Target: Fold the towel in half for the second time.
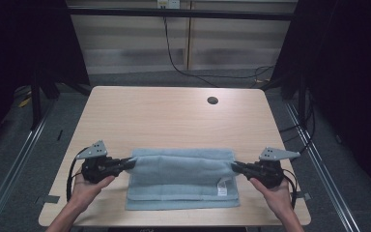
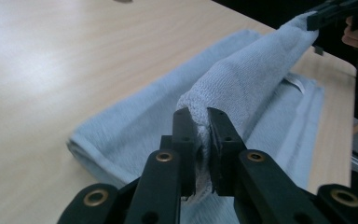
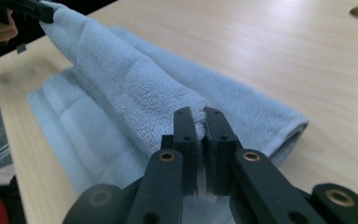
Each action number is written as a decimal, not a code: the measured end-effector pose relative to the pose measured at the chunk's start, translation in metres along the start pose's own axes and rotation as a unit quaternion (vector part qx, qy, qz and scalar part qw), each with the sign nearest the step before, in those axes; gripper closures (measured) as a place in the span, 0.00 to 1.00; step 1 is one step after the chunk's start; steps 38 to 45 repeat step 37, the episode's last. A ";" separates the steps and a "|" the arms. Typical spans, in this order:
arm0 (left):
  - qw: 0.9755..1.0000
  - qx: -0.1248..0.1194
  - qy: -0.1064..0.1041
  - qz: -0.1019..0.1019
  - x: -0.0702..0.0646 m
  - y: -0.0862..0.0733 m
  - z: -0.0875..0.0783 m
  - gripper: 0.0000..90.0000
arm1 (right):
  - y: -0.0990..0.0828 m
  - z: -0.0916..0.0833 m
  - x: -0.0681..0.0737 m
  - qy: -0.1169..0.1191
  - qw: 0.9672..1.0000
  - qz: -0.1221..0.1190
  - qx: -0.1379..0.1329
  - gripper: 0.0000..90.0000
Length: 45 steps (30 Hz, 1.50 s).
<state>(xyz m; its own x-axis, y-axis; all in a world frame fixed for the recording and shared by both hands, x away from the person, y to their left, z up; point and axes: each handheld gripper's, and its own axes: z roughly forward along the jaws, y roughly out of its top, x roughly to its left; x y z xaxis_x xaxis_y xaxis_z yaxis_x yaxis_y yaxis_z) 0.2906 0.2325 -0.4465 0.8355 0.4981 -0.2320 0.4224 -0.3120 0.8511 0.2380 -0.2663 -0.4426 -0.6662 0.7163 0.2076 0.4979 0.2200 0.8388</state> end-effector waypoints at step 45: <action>0.983 -0.010 0.155 -0.102 0.065 -0.035 -0.023 0.32 | -0.022 -0.021 -0.036 -0.095 0.991 0.069 -0.057 0.43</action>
